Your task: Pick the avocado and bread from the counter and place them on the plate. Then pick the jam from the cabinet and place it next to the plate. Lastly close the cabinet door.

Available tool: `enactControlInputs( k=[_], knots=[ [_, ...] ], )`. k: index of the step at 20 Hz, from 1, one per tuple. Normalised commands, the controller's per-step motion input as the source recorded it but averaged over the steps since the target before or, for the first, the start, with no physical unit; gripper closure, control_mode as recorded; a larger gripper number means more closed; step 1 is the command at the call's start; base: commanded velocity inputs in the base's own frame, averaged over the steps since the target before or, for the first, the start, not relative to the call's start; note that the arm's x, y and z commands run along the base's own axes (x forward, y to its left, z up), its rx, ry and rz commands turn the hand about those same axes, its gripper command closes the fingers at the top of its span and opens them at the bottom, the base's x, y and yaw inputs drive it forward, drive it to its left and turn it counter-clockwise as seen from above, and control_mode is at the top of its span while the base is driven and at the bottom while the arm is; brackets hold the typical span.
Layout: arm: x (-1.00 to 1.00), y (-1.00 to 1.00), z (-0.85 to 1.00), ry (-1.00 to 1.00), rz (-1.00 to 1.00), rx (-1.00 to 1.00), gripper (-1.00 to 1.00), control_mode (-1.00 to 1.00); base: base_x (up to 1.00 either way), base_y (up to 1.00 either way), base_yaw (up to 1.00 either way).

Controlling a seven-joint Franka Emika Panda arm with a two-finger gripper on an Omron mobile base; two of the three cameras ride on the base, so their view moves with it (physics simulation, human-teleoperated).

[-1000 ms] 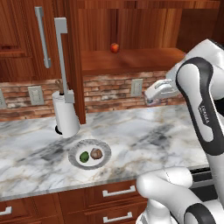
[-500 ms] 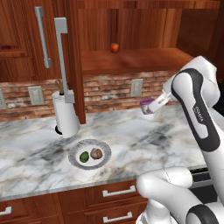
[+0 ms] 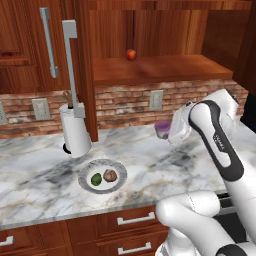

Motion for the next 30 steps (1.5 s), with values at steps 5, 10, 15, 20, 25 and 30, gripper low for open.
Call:
enactControlInputs(
  k=[5, 10, 15, 20, 25, 30],
  knots=[
    [0.51, 0.00, -0.37, -0.11, 0.22, 0.00, 1.00, -1.00, 0.00, 0.00, 0.00],
    [0.81, 0.00, -0.28, -0.01, 0.27, 0.00, 1.00, -1.00, 0.00, 0.00, 0.00],
    [0.78, 0.00, -0.34, 0.00, 0.26, 0.00, 1.00, -1.00, 0.00, 0.00, 0.00],
    [0.58, 0.00, -0.53, 0.00, 0.22, 0.00, 1.00, -1.00, 0.00, 0.00, 0.00],
    [0.35, 0.00, -0.58, 0.00, 0.13, 0.00, 1.00, -1.00, 0.00, 0.00, 0.00],
    [0.07, 0.07, -0.48, 0.00, 0.04, 0.00, 1.00, -1.00, 0.00, 0.00, 0.00]
  ],
)
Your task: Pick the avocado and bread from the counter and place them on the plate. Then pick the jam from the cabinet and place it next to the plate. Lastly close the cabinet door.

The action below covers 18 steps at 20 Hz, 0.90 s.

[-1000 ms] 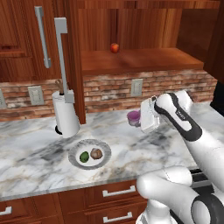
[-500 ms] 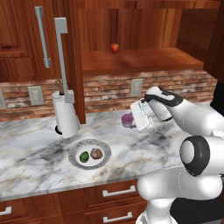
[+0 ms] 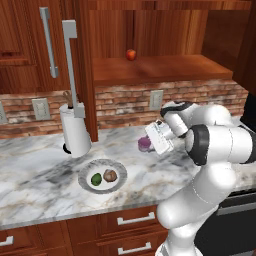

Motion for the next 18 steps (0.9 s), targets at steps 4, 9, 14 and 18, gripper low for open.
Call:
enactControlInputs(
  k=[4, 9, 14, 18],
  knots=[
    [0.00, 0.21, -0.48, 0.00, 0.00, 0.00, 1.00, -1.00, 0.00, 0.00, 0.00],
    [0.02, 0.31, -0.36, 0.00, 0.00, 0.00, 1.00, -1.00, 0.00, 0.00, 0.00],
    [0.12, 0.22, -0.36, 0.02, 0.00, 0.00, 1.00, -1.00, 0.00, 0.00, 0.00],
    [0.41, 0.00, -0.62, 0.00, 0.00, 0.00, 1.00, -1.00, 0.00, 0.00, 0.00]
  ],
)
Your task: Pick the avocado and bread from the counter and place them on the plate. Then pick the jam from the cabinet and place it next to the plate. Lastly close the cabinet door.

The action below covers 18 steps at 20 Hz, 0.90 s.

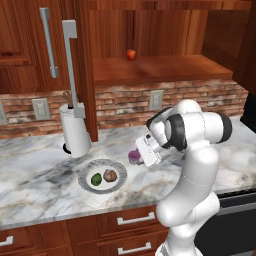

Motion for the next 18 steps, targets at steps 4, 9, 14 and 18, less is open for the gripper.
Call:
enactControlInputs(
  k=[4, 9, 14, 18],
  knots=[
    [0.35, 0.00, -0.40, 0.00, 0.00, 0.00, 1.00, -1.00, 0.00, 0.00, 0.00],
    [0.30, 0.08, -0.24, 0.00, 0.00, 0.00, 1.00, -1.00, 0.00, 0.00, 0.00],
    [0.03, 0.39, -0.29, 0.00, 0.00, 0.00, -1.00, -1.00, 0.00, 0.00, 0.00],
    [-0.05, 0.50, -0.30, 0.00, 0.00, 0.00, -1.00, -1.00, 0.00, 0.00, 0.00]
  ],
)
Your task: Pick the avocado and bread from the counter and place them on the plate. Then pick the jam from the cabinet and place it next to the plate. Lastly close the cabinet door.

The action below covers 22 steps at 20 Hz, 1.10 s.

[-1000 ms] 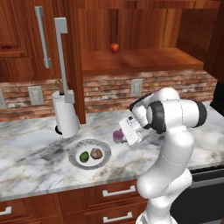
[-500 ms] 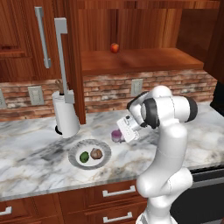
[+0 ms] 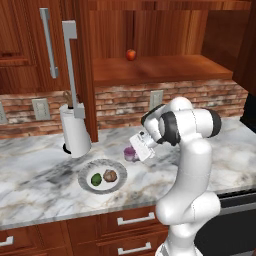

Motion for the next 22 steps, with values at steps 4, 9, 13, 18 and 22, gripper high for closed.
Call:
enactControlInputs(
  k=[4, 9, 13, 18, 22],
  knots=[
    [-0.14, 0.35, -0.31, 0.00, 0.00, 0.00, -1.00, -1.00, 0.00, 0.00, 0.00],
    [-0.54, 0.16, -0.30, 0.00, 0.00, 0.00, -1.00, -1.00, 0.00, 0.00, 0.00],
    [-0.70, 0.08, -0.27, 0.00, 0.00, 0.00, -1.00, -1.00, 0.00, 0.00, 0.00],
    [-0.17, -0.15, 0.00, -0.11, -0.05, 0.00, -1.00, -1.00, 0.00, 0.00, 0.00],
    [0.00, -0.27, 0.05, -0.18, -0.07, 0.00, -1.00, -1.00, 0.00, 0.00, 0.00]
  ],
)
